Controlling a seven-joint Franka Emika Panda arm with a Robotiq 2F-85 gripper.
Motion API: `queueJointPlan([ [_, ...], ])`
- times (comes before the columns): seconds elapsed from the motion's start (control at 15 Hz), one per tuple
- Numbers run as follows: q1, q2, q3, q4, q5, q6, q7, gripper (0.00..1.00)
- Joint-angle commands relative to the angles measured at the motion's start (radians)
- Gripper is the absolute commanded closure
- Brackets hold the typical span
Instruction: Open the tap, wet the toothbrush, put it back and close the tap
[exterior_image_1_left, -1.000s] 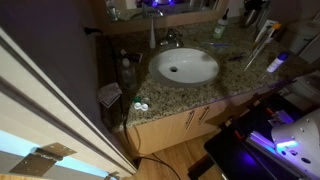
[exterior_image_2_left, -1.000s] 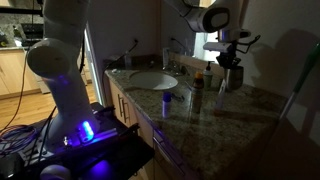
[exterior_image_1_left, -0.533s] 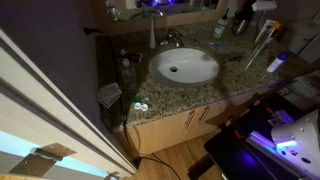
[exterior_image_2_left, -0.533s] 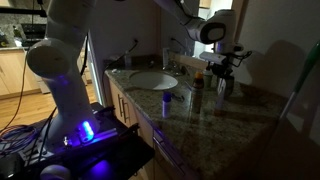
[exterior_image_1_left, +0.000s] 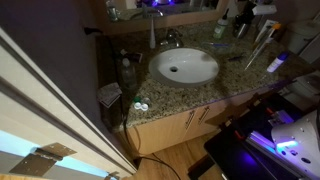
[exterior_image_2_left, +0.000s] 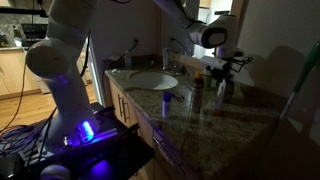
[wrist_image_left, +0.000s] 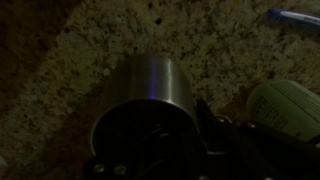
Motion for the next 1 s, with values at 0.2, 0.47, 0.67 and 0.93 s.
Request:
queueJointPlan([
  [0.2, -0.035, -0.041, 0.019, 0.017, 0.024, -0.026, -0.052, 0.32],
  [0.47, -0.026, -0.137, -0.003, -0.017, -0.022, -0.054, -0.086, 0.05],
  [0.67, -0.026, -0.213, -0.006, -0.038, -0.059, -0.113, -0.19, 0.0],
  [0.93, -0.022, -0.313, -0.016, -0.08, -0.089, -0.181, -0.4, 0.0],
])
